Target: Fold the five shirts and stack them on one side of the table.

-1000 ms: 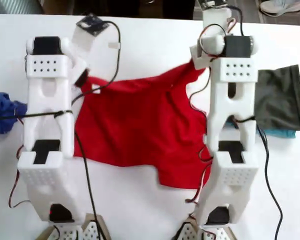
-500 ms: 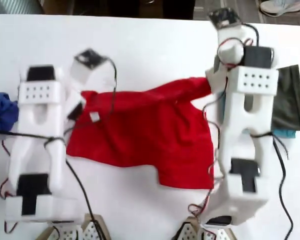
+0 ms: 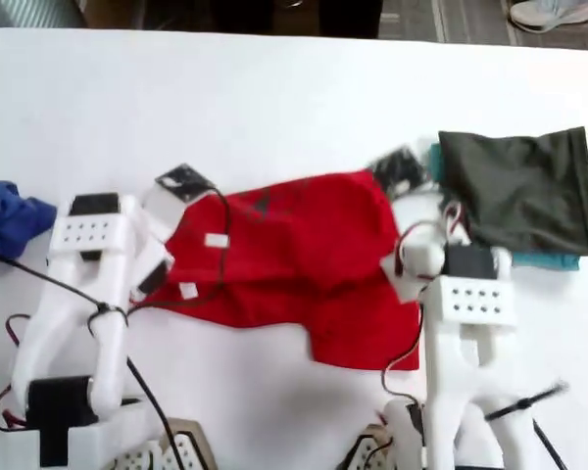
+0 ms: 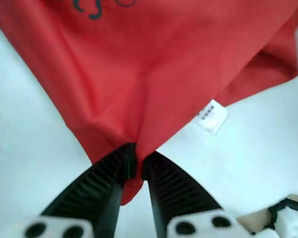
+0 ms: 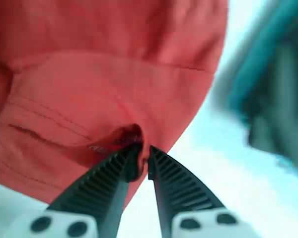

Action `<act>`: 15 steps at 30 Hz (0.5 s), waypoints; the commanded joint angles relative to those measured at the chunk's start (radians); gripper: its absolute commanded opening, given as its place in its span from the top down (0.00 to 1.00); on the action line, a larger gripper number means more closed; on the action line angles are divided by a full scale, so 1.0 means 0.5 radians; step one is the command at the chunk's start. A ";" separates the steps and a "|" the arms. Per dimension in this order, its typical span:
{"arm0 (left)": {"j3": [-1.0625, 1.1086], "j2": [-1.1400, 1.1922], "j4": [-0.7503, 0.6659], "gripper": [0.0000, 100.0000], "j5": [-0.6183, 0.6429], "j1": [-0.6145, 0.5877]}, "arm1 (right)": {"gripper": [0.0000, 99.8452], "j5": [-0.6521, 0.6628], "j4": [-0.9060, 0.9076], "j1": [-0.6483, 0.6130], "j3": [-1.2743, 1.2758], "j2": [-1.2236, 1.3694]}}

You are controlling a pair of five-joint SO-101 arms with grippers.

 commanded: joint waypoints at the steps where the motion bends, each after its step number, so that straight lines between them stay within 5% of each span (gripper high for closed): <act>1: 0.121 -0.086 -0.193 0.97 -0.015 -0.040 | 0.98 0.015 -0.164 -0.011 0.184 -0.054; 9: 0.247 -0.101 -0.295 0.96 -0.086 -0.110 | 0.79 0.150 -0.195 -0.005 0.255 0.054; 15: -0.152 -0.104 -0.077 0.82 -0.095 -0.252 | 0.75 0.150 -0.180 -0.002 0.110 -0.137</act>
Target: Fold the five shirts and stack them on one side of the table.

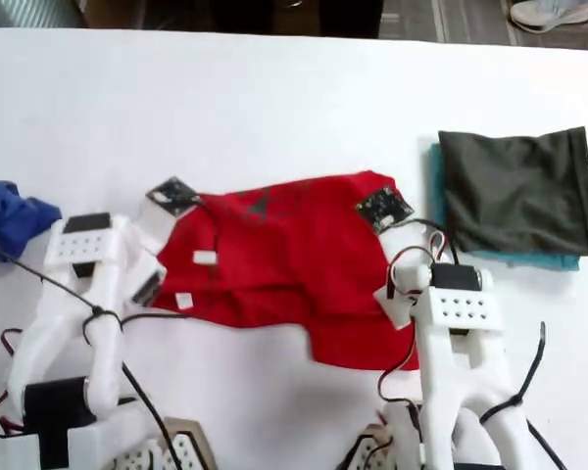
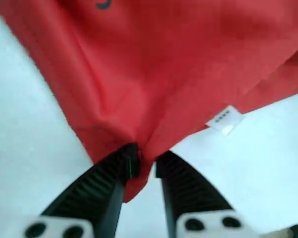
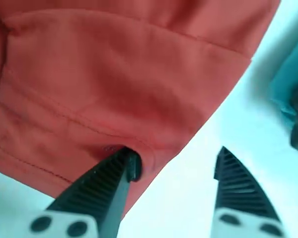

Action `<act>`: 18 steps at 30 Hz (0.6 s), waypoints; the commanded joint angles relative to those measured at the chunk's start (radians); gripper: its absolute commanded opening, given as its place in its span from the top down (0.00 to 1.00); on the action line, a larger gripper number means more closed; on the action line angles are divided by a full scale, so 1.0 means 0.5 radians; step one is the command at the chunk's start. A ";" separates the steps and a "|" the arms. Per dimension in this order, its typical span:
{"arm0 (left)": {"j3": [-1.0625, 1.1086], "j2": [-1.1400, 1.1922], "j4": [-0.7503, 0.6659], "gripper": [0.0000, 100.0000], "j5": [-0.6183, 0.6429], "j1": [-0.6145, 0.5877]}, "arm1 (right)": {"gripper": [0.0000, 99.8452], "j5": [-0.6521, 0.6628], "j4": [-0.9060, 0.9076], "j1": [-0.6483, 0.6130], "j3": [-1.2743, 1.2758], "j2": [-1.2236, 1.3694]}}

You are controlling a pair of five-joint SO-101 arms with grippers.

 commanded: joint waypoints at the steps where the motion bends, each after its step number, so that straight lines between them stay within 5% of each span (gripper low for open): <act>1: -0.391 -0.080 0.203 0.80 -0.018 -0.095 | 0.75 -0.015 -0.020 -0.002 -0.199 -0.180; 8: -1.254 -0.061 0.574 0.78 -0.015 -0.199 | 0.75 -0.494 -0.051 -0.017 -0.598 -0.275; 18: -1.413 0.715 0.086 0.79 0.463 0.074 | 0.75 -0.792 -0.560 -0.140 -0.801 0.311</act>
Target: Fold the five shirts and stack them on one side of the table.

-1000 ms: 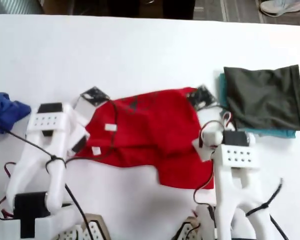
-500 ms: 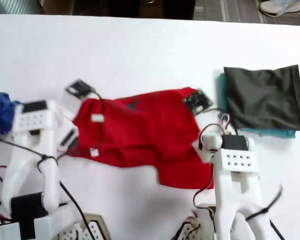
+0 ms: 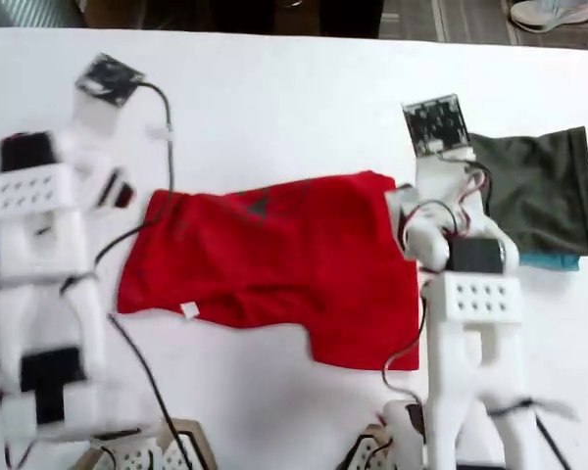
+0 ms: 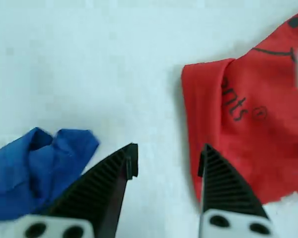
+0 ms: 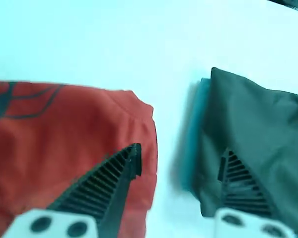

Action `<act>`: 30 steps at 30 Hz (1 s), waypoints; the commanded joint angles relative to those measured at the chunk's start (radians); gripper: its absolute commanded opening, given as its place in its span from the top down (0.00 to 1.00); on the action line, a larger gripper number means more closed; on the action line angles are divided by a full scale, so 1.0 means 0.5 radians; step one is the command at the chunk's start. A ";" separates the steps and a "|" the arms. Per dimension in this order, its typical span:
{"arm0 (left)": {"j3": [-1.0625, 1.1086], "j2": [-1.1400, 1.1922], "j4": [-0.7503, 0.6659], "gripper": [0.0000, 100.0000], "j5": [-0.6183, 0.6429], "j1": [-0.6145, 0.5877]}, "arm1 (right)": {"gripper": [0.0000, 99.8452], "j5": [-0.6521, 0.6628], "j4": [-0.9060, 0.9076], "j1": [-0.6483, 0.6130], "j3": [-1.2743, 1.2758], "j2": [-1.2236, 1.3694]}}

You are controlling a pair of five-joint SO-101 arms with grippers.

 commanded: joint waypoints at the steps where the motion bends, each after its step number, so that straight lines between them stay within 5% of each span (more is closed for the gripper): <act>1: -0.087 0.414 -0.255 0.79 0.184 0.163 | 0.75 -0.064 -0.275 -0.130 -0.114 0.364; 5: -0.087 0.721 -0.525 0.79 0.255 0.249 | 0.76 -0.071 -0.370 -0.275 -0.353 0.950; 9: -0.087 0.779 -0.681 0.79 0.261 0.236 | 0.99 -0.077 -0.345 -0.259 -0.721 1.459; 19: -0.084 0.789 -0.694 0.97 0.325 0.215 | 0.98 -0.064 -0.207 -0.161 -1.117 1.950; 30: -0.084 0.789 -0.736 0.97 0.270 -0.037 | 0.98 -0.061 -0.060 0.005 -1.123 2.024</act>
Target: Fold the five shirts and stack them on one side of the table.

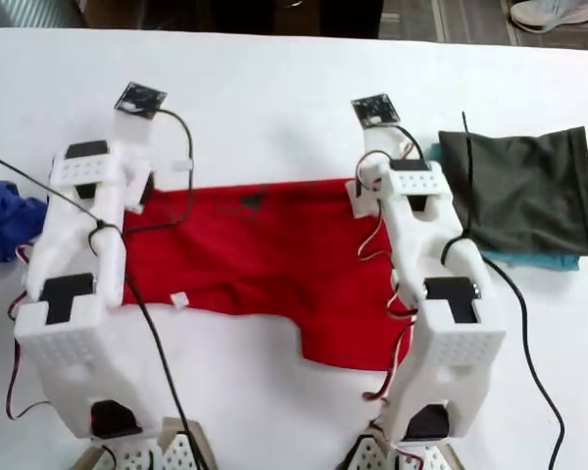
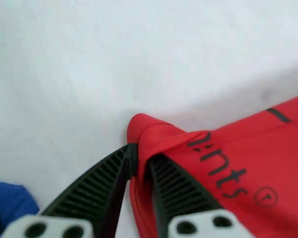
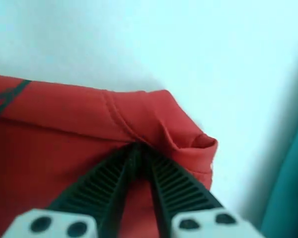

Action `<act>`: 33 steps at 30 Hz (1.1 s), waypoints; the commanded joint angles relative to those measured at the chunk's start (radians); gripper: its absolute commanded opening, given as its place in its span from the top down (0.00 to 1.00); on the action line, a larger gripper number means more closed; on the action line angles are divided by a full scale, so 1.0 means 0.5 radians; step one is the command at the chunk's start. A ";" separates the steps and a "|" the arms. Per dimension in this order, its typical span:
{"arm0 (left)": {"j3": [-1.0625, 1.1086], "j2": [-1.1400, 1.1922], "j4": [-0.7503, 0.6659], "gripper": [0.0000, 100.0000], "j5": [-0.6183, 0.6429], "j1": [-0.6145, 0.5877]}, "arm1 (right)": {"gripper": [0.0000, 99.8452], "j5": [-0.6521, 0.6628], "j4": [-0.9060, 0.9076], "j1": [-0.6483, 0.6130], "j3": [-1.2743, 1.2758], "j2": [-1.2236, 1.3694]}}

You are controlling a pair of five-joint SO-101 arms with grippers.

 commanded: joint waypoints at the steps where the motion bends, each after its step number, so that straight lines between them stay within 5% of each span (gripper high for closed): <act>1: -0.084 -0.018 -0.025 0.97 -0.068 -0.086 | 0.98 0.006 0.075 0.106 -0.061 -0.011; 6: -0.152 -0.037 -0.003 0.96 -0.068 -0.086 | 0.98 0.061 0.201 0.109 -0.064 -0.029; 12: -0.652 -0.021 0.279 0.79 -0.058 -0.074 | 0.98 0.114 0.143 0.109 -0.052 -0.382; 25: -0.689 0.519 -0.132 0.82 0.190 0.101 | 0.98 0.110 -0.081 -0.084 0.393 -0.640; 33: -0.941 0.338 0.325 0.82 0.187 0.015 | 0.98 0.117 -0.259 -0.133 0.678 -0.640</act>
